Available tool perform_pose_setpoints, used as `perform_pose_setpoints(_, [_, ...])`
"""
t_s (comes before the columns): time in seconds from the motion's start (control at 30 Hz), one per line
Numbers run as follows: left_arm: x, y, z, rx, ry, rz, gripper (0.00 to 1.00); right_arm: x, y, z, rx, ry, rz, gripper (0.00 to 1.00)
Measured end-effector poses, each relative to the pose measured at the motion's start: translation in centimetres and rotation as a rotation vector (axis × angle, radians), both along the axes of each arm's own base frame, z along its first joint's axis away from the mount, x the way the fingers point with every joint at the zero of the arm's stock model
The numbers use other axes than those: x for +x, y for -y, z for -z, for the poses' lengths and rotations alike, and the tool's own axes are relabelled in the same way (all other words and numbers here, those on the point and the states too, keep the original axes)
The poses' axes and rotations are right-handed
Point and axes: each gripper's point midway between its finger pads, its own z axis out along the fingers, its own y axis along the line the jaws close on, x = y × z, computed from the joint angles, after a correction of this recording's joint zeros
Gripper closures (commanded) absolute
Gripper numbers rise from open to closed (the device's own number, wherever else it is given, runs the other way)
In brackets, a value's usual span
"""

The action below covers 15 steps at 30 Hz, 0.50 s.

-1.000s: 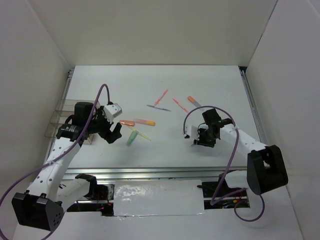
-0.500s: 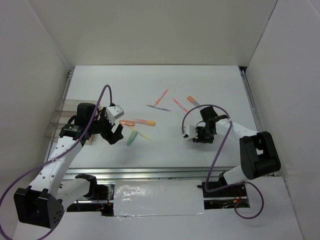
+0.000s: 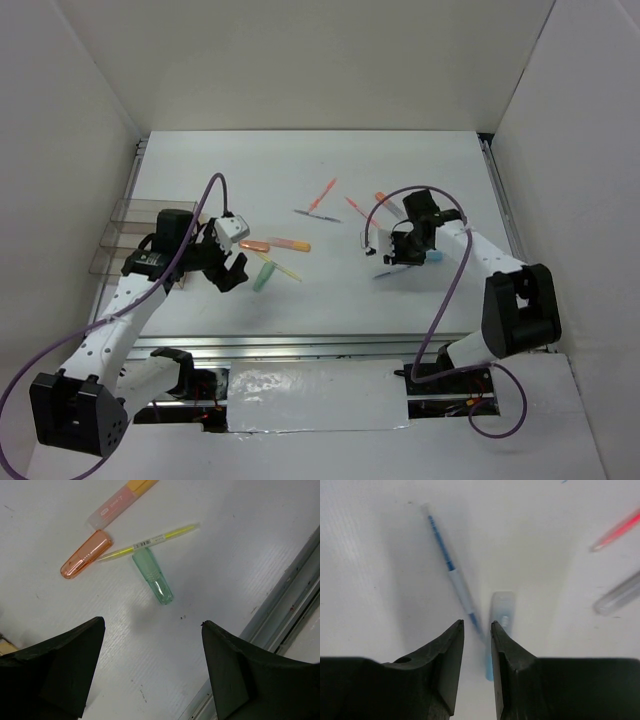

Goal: Sort the stationery into containers
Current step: Move the pen to the center of the board, then pick up the pen from the center of the board.

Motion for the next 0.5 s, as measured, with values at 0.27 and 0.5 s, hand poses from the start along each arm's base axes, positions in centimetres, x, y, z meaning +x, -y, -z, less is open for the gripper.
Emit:
perform_pose_setpoints(0.27, [-0.7, 0.1, 1.0, 0.003, -0.021, 0.022, 0.09, 1.7, -1.2, -4.3, 0.048, 0.085, -0.048, 0.39])
perform_pose_setpoints(0.5, [-0.6, 0.1, 1.1, 0.002, -0.024, 0.027, 0.08, 1.1, -0.9, -1.0, 0.004, -0.013, -0.059, 0.32])
